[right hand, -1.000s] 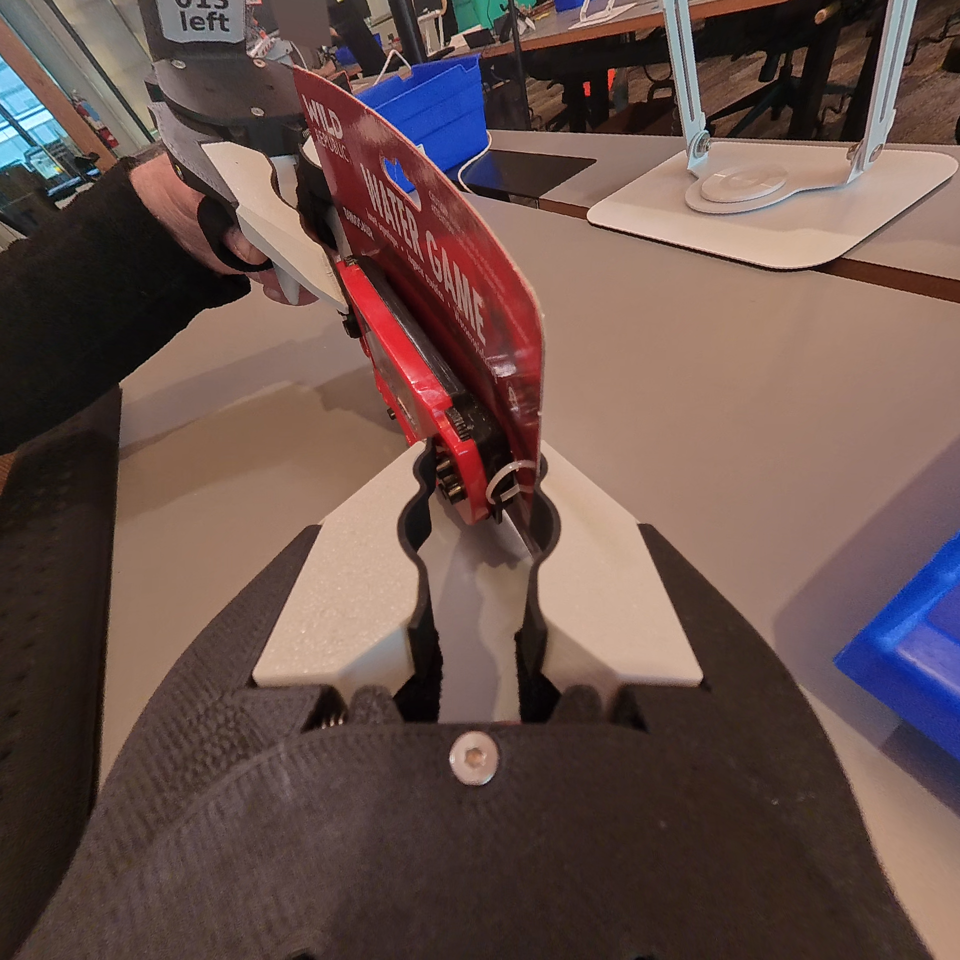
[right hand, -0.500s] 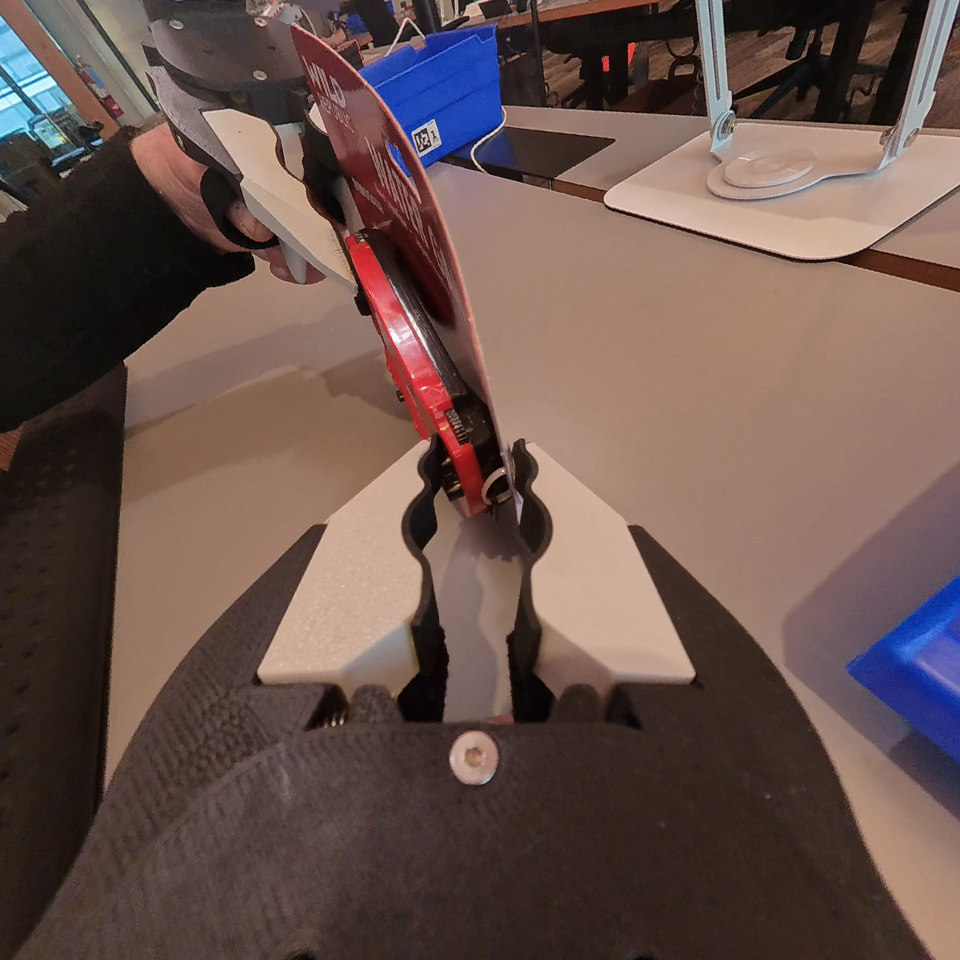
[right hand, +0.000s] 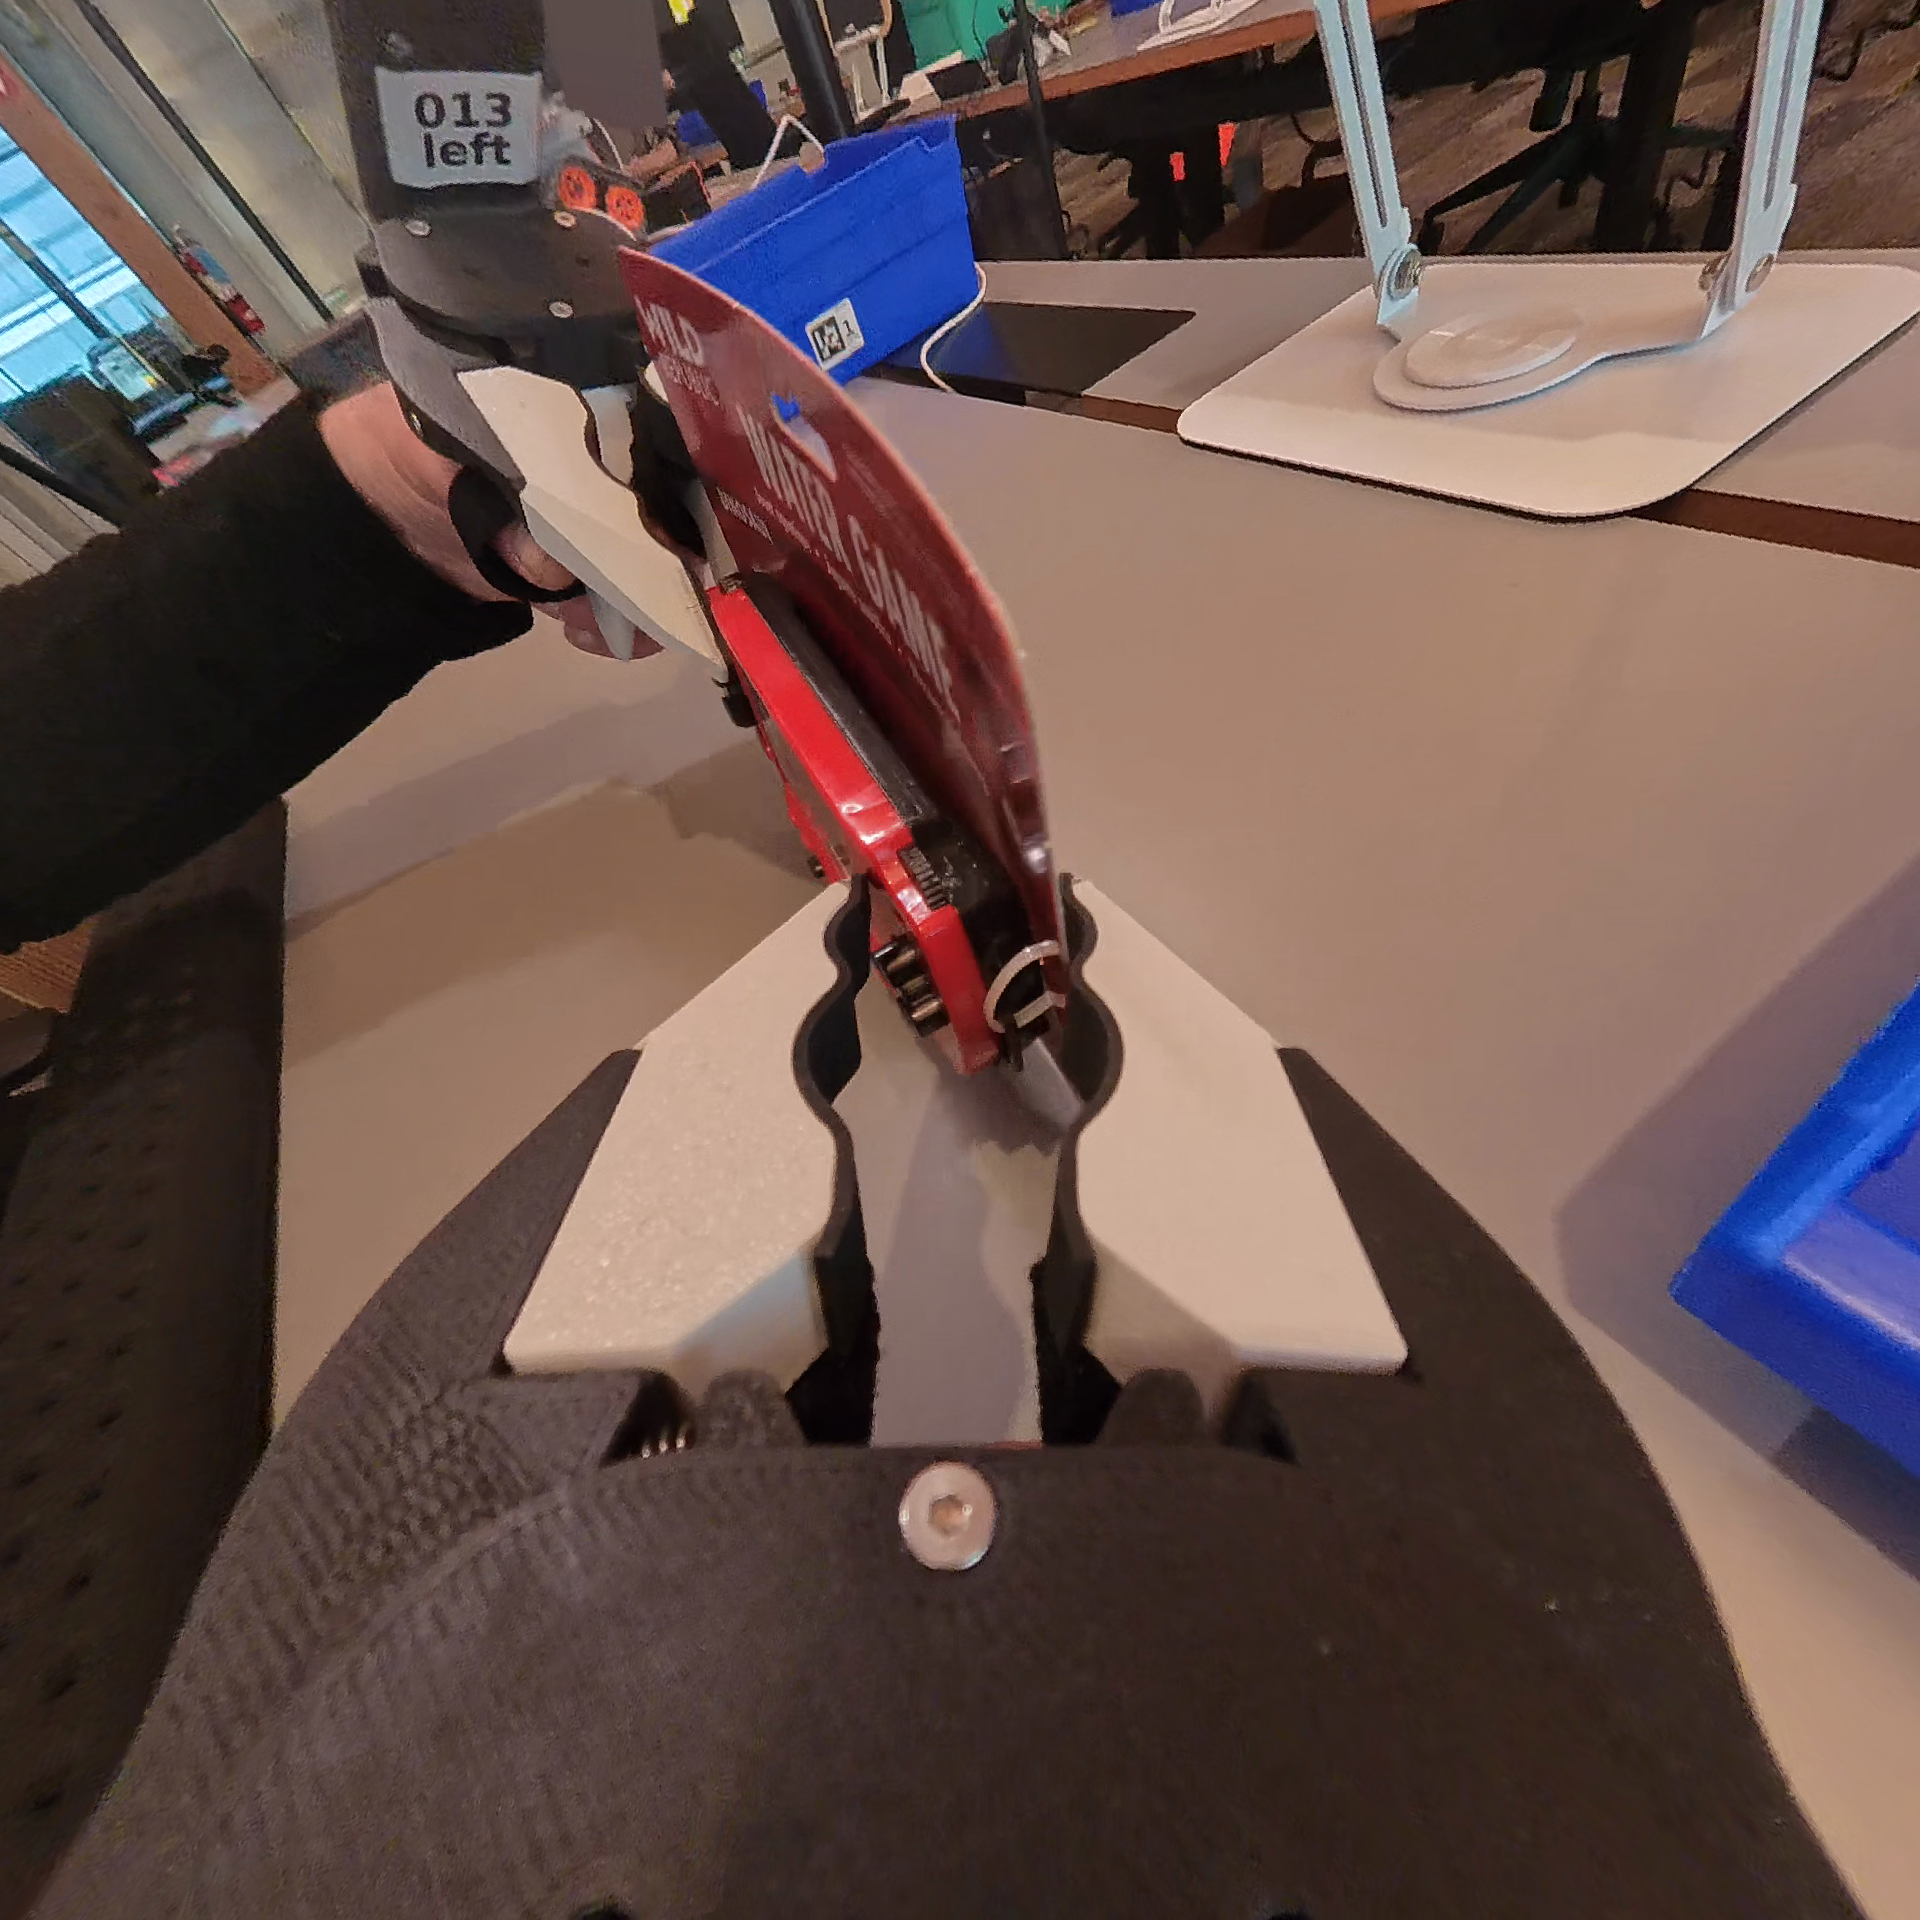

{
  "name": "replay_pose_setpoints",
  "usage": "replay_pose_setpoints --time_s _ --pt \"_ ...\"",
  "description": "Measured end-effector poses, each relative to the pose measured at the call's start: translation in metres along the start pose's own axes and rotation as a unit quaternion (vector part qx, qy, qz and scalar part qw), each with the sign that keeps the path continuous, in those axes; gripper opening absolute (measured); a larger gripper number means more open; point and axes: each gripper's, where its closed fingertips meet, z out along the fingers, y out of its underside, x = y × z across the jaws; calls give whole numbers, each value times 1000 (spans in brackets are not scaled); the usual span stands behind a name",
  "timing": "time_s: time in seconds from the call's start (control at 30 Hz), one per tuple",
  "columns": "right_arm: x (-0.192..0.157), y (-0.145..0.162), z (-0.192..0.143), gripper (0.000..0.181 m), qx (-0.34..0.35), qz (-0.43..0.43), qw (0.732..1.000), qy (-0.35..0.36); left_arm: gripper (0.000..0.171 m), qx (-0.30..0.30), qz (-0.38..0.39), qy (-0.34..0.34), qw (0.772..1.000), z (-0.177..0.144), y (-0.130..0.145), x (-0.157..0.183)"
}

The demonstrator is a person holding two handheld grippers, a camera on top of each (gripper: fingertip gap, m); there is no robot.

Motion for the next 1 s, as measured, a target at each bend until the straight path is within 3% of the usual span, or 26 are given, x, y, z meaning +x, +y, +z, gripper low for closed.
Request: replay_pose_setpoints --time_s 0.23,0.33,0.5,1.0 --pt "-6 1 -1 35 -16 -39 999 6 26 71 95 -44 992 4 10 10" --pt "-5 8 5 34 -34 -34 999 6 28 61 47 -40 996 9 22 0" --pt "-2 6 3 32 -22 -13 1000 4 30 73 -26 -3 997 11 18 -2" --pt "-3 7 6 31 -15 -1 1000 -14 36 101 7 -4 995 -3 27 -4"
